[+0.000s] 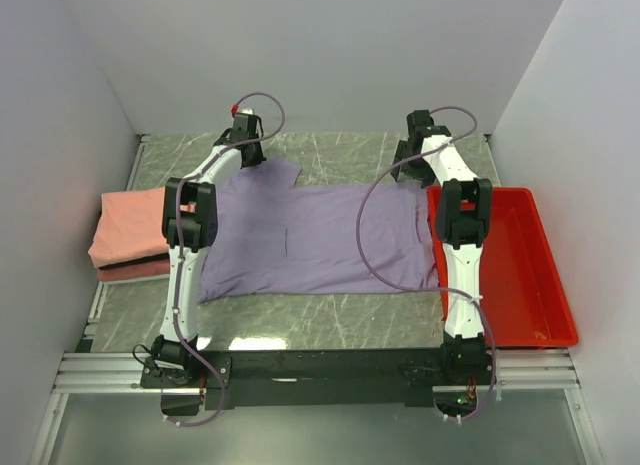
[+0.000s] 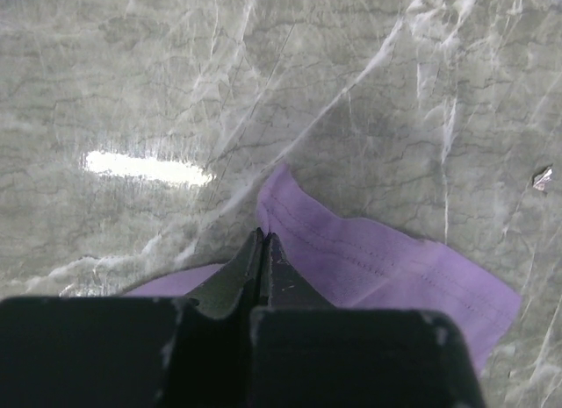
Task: Fold and stack the t-shirts
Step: Fold the tshirt
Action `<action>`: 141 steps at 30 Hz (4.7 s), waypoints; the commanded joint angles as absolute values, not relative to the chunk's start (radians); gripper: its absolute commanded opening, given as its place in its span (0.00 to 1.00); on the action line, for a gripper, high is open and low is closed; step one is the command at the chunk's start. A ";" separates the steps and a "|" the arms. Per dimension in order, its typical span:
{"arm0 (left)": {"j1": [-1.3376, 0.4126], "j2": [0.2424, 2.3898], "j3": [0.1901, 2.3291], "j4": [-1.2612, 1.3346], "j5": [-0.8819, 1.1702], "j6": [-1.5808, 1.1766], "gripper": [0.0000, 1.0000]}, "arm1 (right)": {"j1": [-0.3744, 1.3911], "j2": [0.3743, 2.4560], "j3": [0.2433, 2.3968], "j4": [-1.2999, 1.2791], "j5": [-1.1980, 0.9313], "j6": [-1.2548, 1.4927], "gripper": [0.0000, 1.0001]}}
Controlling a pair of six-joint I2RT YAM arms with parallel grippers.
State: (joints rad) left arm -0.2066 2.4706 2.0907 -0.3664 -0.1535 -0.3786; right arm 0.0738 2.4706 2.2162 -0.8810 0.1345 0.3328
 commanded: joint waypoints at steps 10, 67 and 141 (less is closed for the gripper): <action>-0.207 2.339 2.006 -0.298 -0.121 -0.371 0.00 | 0.069 2.471 2.174 -0.870 0.091 0.319 0.43; -0.268 1.138 0.738 -0.072 -0.235 -0.682 0.00 | 0.147 1.669 1.322 -0.620 0.233 0.357 0.04; -0.226 1.519 0.914 -0.463 -0.436 -1.049 0.70 | 0.948 2.003 1.485 -0.367 -0.247 0.304 0.42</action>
